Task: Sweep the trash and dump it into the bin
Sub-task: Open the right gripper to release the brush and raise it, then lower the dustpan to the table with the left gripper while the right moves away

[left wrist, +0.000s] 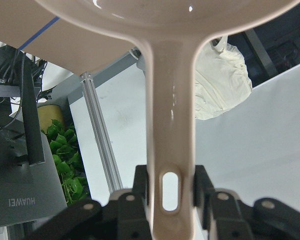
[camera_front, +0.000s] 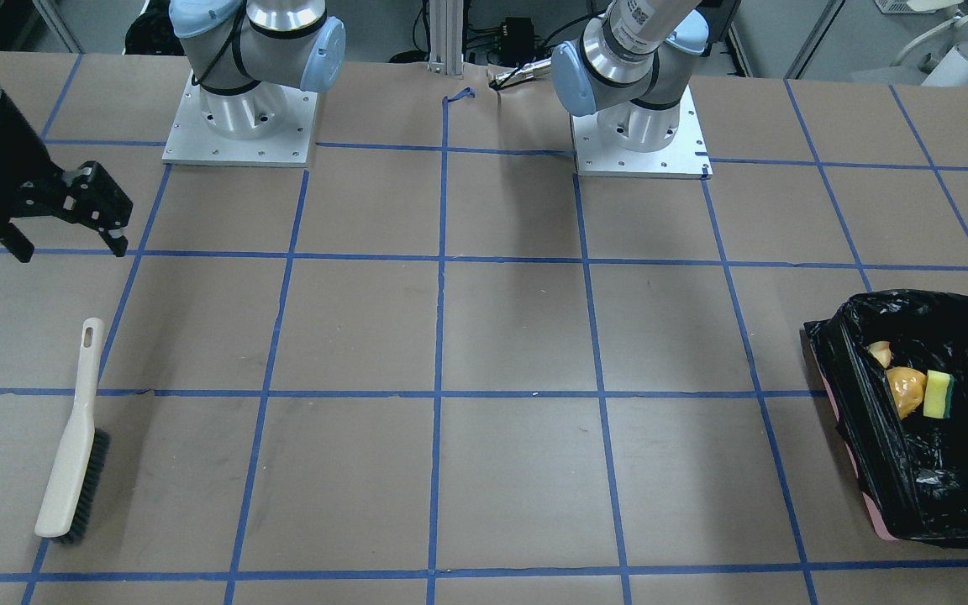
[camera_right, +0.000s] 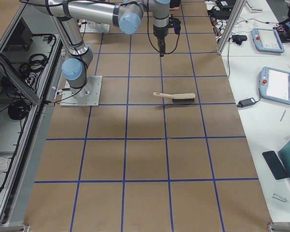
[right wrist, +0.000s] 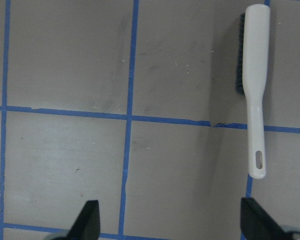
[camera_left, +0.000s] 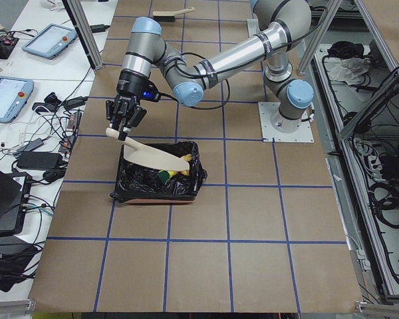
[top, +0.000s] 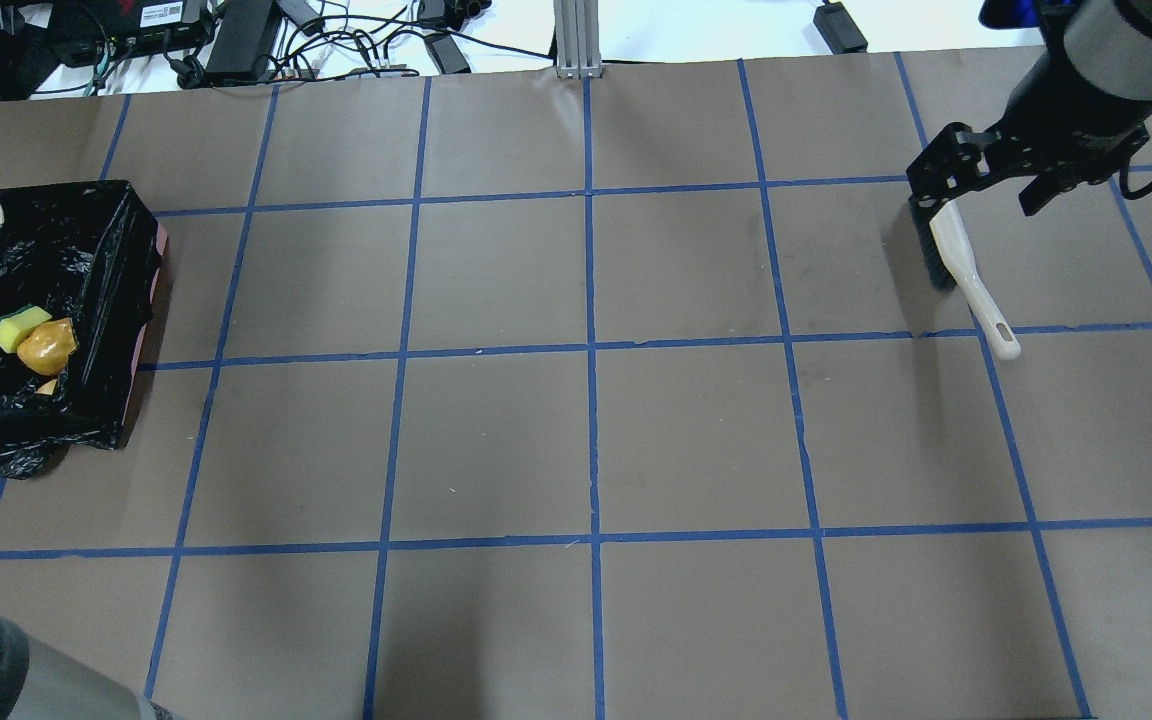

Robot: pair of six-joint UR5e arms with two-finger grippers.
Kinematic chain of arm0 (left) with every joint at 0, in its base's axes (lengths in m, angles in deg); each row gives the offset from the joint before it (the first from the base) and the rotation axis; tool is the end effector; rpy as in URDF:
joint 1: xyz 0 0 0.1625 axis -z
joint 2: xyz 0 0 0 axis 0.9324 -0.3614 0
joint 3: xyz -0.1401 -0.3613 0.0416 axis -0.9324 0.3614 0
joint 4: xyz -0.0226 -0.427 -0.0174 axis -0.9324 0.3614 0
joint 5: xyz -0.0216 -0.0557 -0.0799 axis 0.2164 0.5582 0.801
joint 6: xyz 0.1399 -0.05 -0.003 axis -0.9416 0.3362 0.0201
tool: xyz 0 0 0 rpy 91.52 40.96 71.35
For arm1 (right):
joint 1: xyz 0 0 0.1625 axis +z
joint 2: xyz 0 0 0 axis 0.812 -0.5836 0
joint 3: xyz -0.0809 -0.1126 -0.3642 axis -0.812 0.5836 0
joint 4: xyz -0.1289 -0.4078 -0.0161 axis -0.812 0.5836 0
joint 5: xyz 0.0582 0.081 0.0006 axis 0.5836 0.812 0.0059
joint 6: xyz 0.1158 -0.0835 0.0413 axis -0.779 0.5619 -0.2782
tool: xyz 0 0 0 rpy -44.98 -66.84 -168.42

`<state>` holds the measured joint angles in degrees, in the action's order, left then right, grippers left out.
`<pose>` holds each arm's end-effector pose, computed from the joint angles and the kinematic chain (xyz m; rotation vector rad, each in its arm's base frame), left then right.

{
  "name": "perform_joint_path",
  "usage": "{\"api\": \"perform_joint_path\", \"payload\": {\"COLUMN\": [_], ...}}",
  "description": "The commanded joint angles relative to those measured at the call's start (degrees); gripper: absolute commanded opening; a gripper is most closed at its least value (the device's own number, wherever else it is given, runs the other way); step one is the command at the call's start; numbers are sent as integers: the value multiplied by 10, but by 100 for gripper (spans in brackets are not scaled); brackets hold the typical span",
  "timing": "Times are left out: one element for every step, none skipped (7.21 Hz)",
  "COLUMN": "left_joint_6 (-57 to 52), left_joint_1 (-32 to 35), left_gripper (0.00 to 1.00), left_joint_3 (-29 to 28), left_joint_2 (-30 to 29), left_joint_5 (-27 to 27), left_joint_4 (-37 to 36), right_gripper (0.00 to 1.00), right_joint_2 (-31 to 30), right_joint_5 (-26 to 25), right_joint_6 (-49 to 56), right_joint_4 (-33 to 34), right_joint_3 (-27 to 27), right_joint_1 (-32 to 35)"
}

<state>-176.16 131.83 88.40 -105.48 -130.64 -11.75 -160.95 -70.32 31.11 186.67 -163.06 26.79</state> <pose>0.2795 -0.6376 0.4491 1.9891 1.0157 0.9365 0.0627 -0.5197 0.3804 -0.1579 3.0896 -0.1310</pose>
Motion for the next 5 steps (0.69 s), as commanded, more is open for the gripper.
{"api": "perform_joint_path", "payload": {"left_joint_6": [4, 9, 37, 105, 147], "left_joint_1": [-17, -38, -55, -63, -62], "left_gripper": [0, 0, 0, 0, 0], "left_joint_3": [3, -14, -51, -88, -102], "left_joint_2": [5, 5, 2, -4, 2], "left_joint_5": [51, 99, 141, 175, 228], "left_joint_4": [22, 72, 158, 261, 323], "right_gripper": [100, 100, 100, 100, 100], "right_joint_2": [1, 2, 7, 8, 9], "right_joint_5": [-6, -7, -7, -9, -12], "right_joint_6": [-11, -36, -56, -58, -58], "right_joint_4": [-3, -4, -5, -9, -15], "right_joint_3": [-2, -4, -5, -5, -5], "right_joint_1": [39, 51, 61, 71, 85]}}
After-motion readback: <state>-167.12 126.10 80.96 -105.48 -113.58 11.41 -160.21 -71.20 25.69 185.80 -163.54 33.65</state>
